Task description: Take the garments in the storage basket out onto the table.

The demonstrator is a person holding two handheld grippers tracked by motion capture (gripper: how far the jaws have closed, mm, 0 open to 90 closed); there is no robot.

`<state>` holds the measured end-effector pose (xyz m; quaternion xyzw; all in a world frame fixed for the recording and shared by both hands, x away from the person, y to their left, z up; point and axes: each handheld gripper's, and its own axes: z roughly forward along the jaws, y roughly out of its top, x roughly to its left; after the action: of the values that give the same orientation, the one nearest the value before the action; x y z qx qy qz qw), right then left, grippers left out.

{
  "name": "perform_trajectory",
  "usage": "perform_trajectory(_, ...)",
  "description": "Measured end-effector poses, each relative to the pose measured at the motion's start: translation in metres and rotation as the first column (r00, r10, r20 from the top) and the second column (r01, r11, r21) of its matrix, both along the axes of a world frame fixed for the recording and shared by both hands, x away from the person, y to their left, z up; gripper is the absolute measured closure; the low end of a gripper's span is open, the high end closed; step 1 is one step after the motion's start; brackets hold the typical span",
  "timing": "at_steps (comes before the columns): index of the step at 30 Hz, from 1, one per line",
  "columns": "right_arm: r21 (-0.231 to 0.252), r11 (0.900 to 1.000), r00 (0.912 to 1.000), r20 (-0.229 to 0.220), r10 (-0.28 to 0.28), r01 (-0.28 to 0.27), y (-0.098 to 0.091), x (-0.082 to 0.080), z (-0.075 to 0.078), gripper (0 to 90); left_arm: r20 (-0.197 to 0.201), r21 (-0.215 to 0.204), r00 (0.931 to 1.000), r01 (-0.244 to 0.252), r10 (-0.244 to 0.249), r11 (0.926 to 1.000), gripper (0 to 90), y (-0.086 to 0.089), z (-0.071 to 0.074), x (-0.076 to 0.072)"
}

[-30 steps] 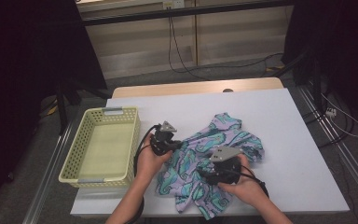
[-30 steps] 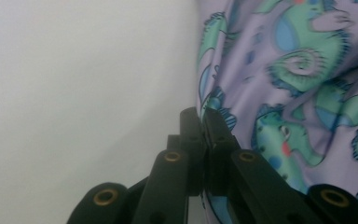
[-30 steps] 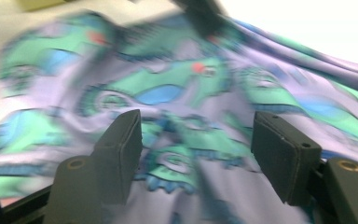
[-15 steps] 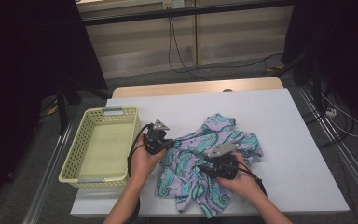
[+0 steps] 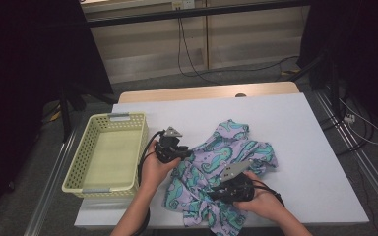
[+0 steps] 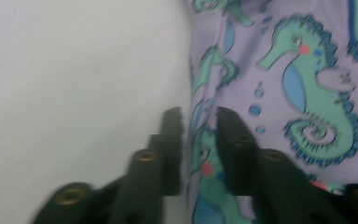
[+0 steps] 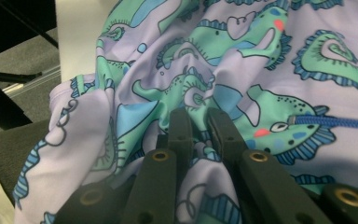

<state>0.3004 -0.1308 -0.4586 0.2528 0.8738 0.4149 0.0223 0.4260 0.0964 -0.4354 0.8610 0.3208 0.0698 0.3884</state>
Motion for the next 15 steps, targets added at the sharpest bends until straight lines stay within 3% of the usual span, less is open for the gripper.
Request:
perform_trajectory(1,0.000,1.0000,1.0000,0.000,0.000,0.000,0.000,0.000,0.000,81.1,0.000,0.000,1.0000,0.000,0.000,1.0000,56.4,0.000,0.000,0.000)
perform_trajectory(2,0.003,0.9999,0.9998,0.015,-0.011,0.011,0.001,0.000,-0.001,76.5,0.029,-0.013,0.9994,0.019,-0.018,0.9997,48.5,-0.007,-0.001,0.002)
perform_trajectory(4,0.005,0.9996,0.9987,0.043,-0.027,0.026,0.000,0.001,0.000,65.1,0.047,-0.011,0.9986,0.025,-0.025,0.9996,44.3,-0.014,-0.004,0.004)
perform_trajectory(5,0.005,0.9996,0.9987,0.043,-0.027,0.026,0.000,0.001,0.000,65.1,0.047,-0.011,0.9986,0.025,-0.025,0.9996,42.3,-0.014,-0.004,0.004)
perform_trajectory(6,0.014,0.9972,0.9937,0.084,-0.074,0.073,-0.003,0.004,0.004,52.3,0.044,-0.009,0.9982,0.040,-0.039,0.9992,42.7,-0.019,-0.008,0.008)
perform_trajectory(8,0.028,0.9935,0.9888,0.098,-0.113,0.110,-0.007,0.006,0.008,49.6,0.040,-0.016,0.9980,0.050,-0.049,0.9986,44.2,-0.024,-0.015,0.010)
perform_trajectory(9,0.033,0.9910,0.9844,0.115,-0.133,0.130,-0.008,0.007,0.009,46.4,0.029,-0.010,0.9976,0.063,-0.063,0.9980,46.2,-0.028,-0.018,0.011)
perform_trajectory(11,0.023,0.9872,0.9766,0.144,-0.159,0.158,-0.010,0.009,0.010,43.4,0.041,0.033,0.9958,0.080,-0.081,0.9962,60.2,-0.033,-0.025,0.011)
perform_trajectory(13,0.018,0.9851,0.9728,0.156,-0.171,0.171,-0.011,0.011,0.009,42.7,0.047,0.031,0.9953,0.084,-0.085,0.9960,72.1,-0.034,-0.027,0.010)
perform_trajectory(15,0.011,0.9824,0.9686,0.166,-0.186,0.186,-0.012,0.012,0.007,41.9,0.015,0.042,0.9966,0.081,-0.081,0.9959,84.6,-0.033,-0.025,0.010)
